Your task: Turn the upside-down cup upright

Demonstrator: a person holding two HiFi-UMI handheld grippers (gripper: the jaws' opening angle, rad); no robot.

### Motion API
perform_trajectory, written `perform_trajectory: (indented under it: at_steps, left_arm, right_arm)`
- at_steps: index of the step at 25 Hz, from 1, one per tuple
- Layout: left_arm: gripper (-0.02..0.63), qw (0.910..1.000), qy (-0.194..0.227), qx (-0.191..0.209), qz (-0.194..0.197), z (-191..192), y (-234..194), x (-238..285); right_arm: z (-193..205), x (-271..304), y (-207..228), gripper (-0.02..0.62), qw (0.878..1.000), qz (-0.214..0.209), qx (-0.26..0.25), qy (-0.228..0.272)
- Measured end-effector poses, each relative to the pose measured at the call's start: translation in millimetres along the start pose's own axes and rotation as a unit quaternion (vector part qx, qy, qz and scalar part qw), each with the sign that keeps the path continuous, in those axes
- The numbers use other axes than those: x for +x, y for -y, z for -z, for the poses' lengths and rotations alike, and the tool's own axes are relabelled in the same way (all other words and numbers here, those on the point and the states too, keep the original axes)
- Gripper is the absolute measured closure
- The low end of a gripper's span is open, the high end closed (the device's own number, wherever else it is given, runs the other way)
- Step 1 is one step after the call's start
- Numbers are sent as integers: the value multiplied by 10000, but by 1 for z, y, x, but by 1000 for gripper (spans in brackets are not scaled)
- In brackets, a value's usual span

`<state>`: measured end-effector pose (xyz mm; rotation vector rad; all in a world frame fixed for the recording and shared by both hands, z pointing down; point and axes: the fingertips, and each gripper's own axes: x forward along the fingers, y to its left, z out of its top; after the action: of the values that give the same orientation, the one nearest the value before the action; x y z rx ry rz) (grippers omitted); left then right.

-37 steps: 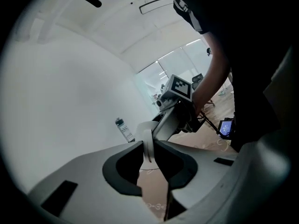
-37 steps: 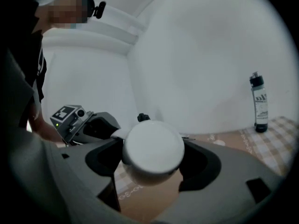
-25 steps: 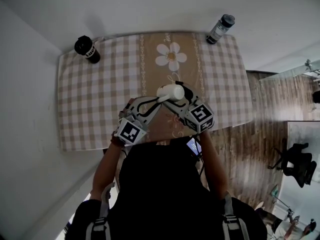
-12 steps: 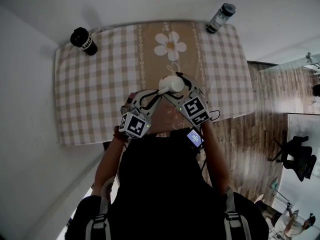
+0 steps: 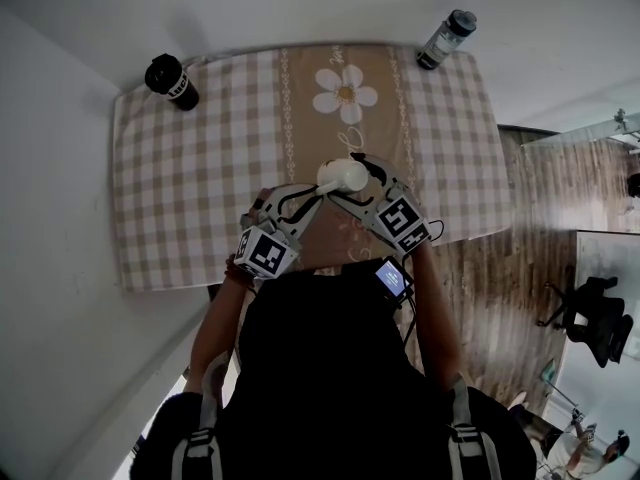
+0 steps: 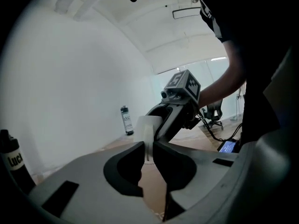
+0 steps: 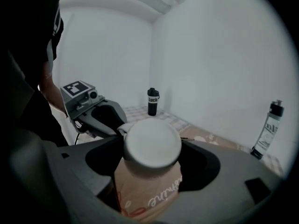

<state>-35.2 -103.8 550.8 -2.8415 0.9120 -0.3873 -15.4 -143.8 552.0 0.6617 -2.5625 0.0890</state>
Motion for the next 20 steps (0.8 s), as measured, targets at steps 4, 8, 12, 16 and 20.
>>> perform_trajectory:
  at_steps: [4, 8, 12, 16, 20]
  left_arm:
    - [540, 9991, 187, -366, 40, -1, -8, -2]
    - [540, 9965, 385, -728, 107, -3, -14, -5]
    - [540, 9983, 114, -549, 181, 7, -16, -5]
    - [538, 9992, -301, -232, 80, 25, -16, 1]
    - [538, 9982, -546, -232, -80, 40, -18, 4]
  right_arm:
    - [-8, -6, -2, 232, 9993, -192, 14, 321]
    - [-11, -8, -5, 241, 9968, -531, 165, 566]
    - [-7, -3, -6, 244, 9981, -276, 179, 524]
    - [8, 10, -4, 242, 9998, 5, 102, 166]
    - [16, 18, -5, 242, 9997, 214, 70, -33]
